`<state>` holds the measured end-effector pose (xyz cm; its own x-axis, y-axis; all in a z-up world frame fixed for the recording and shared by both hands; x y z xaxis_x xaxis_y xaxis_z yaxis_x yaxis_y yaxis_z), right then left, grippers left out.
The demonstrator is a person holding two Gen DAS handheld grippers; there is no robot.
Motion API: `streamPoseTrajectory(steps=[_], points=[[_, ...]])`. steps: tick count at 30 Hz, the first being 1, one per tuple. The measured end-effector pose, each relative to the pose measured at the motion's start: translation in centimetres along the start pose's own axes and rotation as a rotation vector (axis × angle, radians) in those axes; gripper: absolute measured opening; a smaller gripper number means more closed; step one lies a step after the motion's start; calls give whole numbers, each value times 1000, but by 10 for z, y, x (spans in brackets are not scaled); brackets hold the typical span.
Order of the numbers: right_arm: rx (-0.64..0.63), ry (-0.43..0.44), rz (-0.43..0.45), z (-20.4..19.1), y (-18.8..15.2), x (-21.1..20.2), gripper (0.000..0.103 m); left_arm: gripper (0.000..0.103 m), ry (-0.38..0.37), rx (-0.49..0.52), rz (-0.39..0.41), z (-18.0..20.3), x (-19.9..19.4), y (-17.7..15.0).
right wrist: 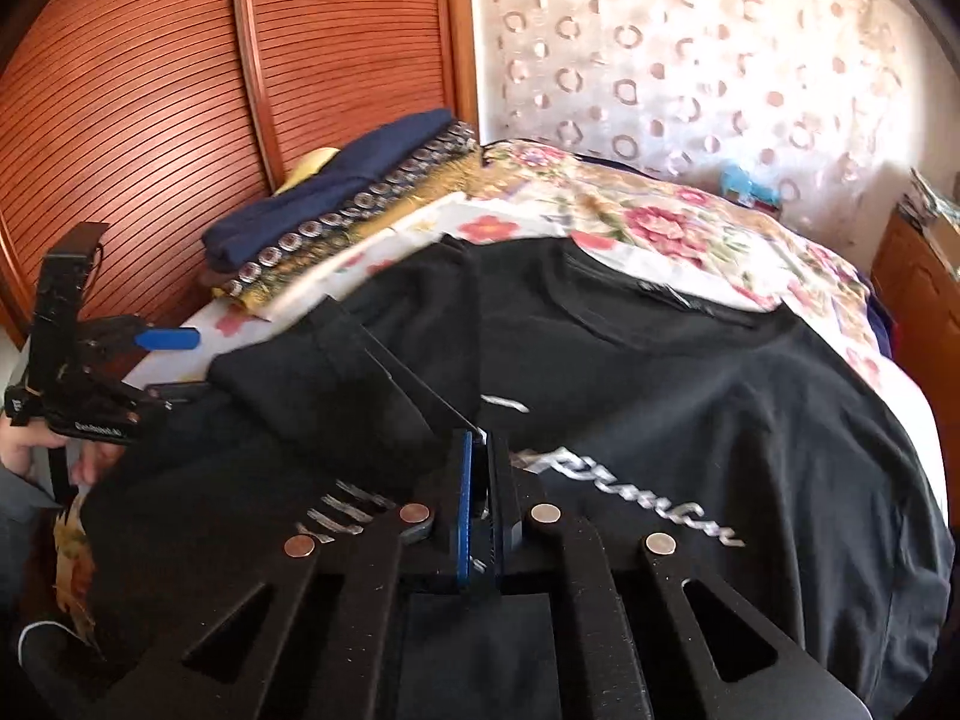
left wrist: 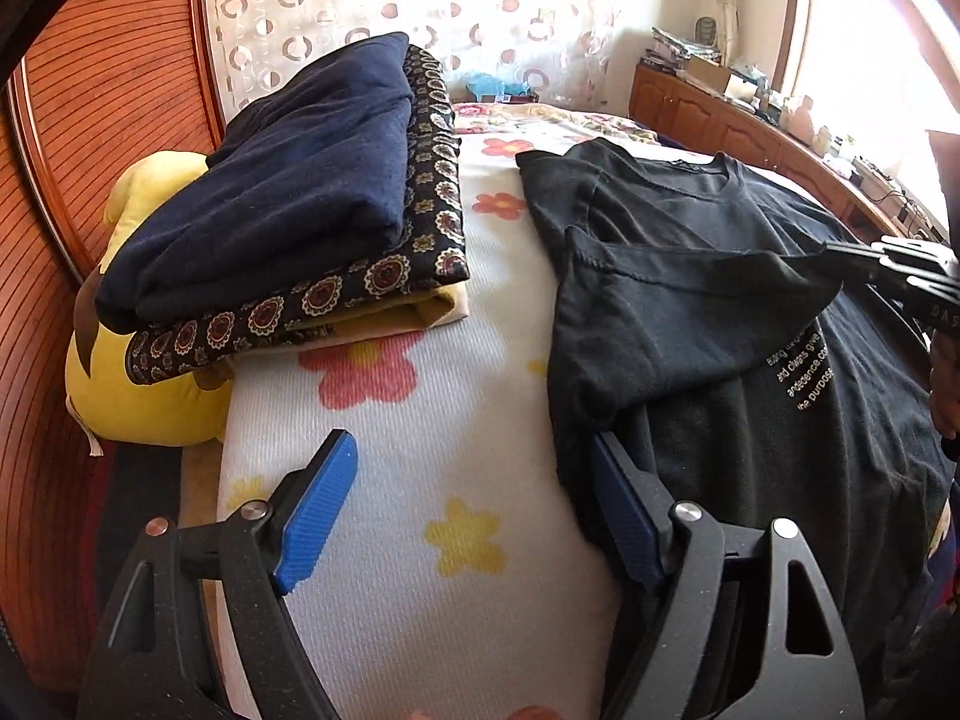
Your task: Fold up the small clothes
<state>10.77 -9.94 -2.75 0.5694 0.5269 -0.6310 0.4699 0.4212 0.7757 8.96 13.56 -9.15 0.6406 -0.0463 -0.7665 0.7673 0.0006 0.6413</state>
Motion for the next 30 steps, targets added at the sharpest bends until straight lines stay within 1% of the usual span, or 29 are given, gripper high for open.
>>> streamPoseTrajectory(steps=[2, 3, 5, 8, 10, 12, 13, 16, 18, 21, 23, 24, 25, 26, 28, 30], points=[[18, 1, 1, 2, 1, 7, 5, 79, 5, 0, -2, 0, 0, 1], [27, 8, 2, -1, 10, 11, 5, 79, 8, 0, -1, 1, -1, 2], [30, -16, 8, 0, 6, 6, 5, 79, 7, 3, 11, 3, -6, 4], [40, -16, 22, 0, 6, -1, 5, 79, -11, 13, 47, 9, -21, 11], [47, -22, 22, 1, 6, -5, 5, 79, -35, 16, 79, 14, -31, 18], [40, -45, 14, 3, 1, -12, 10, 79, -61, 15, 96, 19, -34, 26], [34, -52, 9, 3, 0, -12, 10, 79, -71, 18, 99, 22, -33, 30], [18, -112, -23, 5, -8, -16, 10, 79, -80, 24, 104, 27, -23, 41], [23, -109, -40, 9, -12, -16, 10, 77, -87, 18, 77, 30, -12, 49], [28, -141, -69, 15, -20, -19, 10, 70, -120, 23, 74, 36, 1, 62], [45, -159, -94, 19, -25, -17, 10, 60, -126, 28, 66, 41, 7, 68], [55, -160, -101, 22, -27, -18, 10, 57, -137, 35, 63, 43, 12, 73], [65, -161, -107, 24, -29, -17, 10, 51, -139, 38, 54, 44, 16, 76], [71, -167, -114, 25, -30, -18, 10, 42, -137, 43, 46, 46, 19, 77], [77, -172, -110, 25, -33, -20, 11, 32, -116, 66, 37, 49, 27, 81], [86, -169, -108, 25, -32, -22, 14, 32, -98, 72, 16, 49, 35, 85]])
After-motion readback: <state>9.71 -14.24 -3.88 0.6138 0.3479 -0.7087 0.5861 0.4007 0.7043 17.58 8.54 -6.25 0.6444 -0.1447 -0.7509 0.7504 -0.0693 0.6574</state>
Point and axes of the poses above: each gripper's, at about its wrist camera, not at the fingertips, and x roughly the way its jaws point, z to its right, y to its top, the point moved 1 cm from there along x, roughly the way its jaws point, and after that the axes turned 1 degree about y, right-handed, at the moved point
